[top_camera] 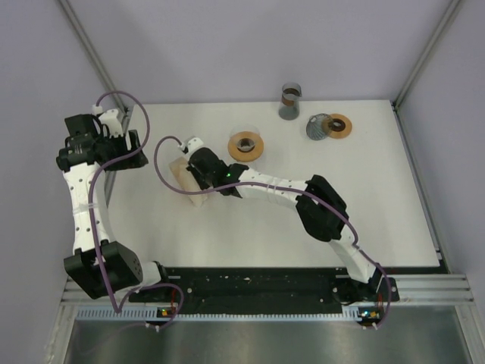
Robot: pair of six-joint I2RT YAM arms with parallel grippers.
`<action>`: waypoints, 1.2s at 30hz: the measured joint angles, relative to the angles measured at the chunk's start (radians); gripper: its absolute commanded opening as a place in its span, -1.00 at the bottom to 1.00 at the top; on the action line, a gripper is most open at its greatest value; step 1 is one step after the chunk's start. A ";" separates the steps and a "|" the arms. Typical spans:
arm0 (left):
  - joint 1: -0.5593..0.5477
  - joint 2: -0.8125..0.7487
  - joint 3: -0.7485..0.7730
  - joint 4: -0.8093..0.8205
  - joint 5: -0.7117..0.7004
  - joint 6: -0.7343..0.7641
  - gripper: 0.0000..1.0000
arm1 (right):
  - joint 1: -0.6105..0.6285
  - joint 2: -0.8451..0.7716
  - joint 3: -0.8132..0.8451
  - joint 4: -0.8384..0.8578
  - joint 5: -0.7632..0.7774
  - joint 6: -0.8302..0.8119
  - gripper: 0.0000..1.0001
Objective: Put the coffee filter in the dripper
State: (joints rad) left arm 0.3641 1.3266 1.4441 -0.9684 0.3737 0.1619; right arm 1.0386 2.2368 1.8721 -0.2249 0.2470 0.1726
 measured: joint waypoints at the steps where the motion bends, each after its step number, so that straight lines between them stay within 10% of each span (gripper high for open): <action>1: 0.000 0.000 -0.001 0.001 0.001 0.002 0.54 | 0.000 0.005 0.000 0.000 0.000 0.005 -1.00; 12: 0.000 0.000 -0.014 0.005 0.015 0.016 0.54 | -0.001 0.018 0.000 -0.002 -0.001 0.014 -0.61; 36: 0.000 0.000 -0.050 0.017 0.032 0.024 0.54 | 0.003 -0.096 -0.035 0.014 -0.129 -0.014 -0.59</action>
State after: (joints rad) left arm 0.3641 1.3266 1.3941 -0.9516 0.4053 0.1864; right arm 1.0420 2.1407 1.8366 -0.2111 0.1184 0.1585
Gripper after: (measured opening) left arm 0.768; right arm 0.176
